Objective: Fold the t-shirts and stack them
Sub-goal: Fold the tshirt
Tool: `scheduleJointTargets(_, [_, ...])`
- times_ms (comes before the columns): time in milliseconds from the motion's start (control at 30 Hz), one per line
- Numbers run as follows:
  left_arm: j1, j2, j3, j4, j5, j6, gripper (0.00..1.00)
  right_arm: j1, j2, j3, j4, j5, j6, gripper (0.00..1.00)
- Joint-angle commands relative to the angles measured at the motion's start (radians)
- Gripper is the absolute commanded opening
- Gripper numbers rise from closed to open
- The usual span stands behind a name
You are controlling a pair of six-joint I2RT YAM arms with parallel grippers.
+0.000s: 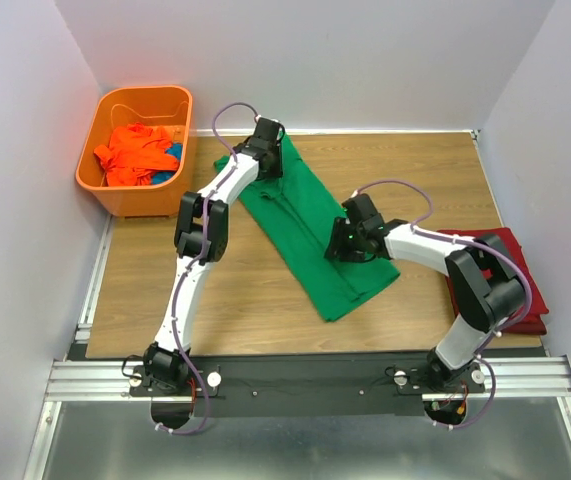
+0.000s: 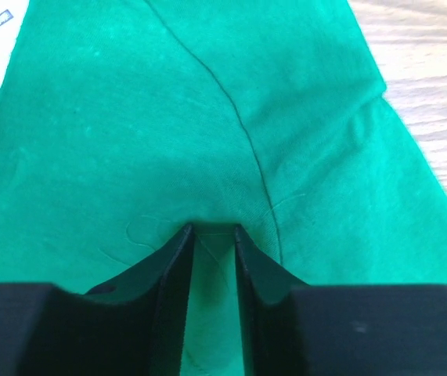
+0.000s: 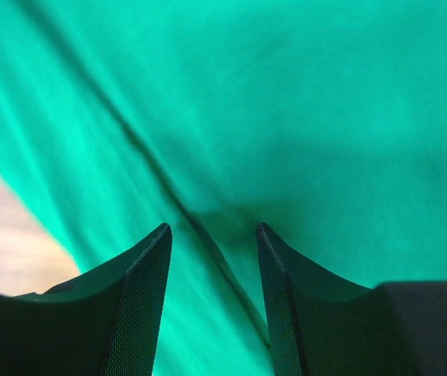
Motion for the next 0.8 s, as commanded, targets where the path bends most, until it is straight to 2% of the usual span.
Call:
scheduleJointTargets(0, [0.027, 0.083, 0.066, -0.027, 0.168, 0.062, 0.44, 0.099, 0.045, 0.049, -0.049, -0.155, 0.112, 0.56])
scheduleJointTargets(167, [0.044, 0.089, 0.079, 0.083, 0.361, 0.036, 0.58, 0.188, 0.169, 0.212, 0.005, -0.266, 0.205, 0.56])
scheduleJointTargets(267, [0.055, 0.098, 0.088, 0.146, 0.477, 0.017, 0.61, 0.207, 0.246, 0.333, 0.021, -0.289, 0.225, 0.55])
scheduleJointTargets(400, [0.076, 0.092, 0.094, 0.218, 0.587, -0.001, 0.63, 0.207, 0.251, 0.387, 0.022, -0.267, 0.211, 0.55])
scheduleJointTargets(500, [0.09, 0.083, 0.099, 0.273, 0.645, -0.019, 0.64, 0.205, 0.194, 0.376, 0.017, -0.203, 0.164, 0.55])
scheduleJointTargets(633, [0.095, 0.042, 0.077, 0.332, 0.695, -0.041, 0.65, 0.192, 0.072, 0.304, -0.057, 0.002, 0.086, 0.55])
scheduleJointTargets(767, [0.095, 0.01, 0.028, 0.371, 0.701, -0.05, 0.65, 0.192, 0.016, 0.241, -0.136, 0.067, -0.029, 0.55])
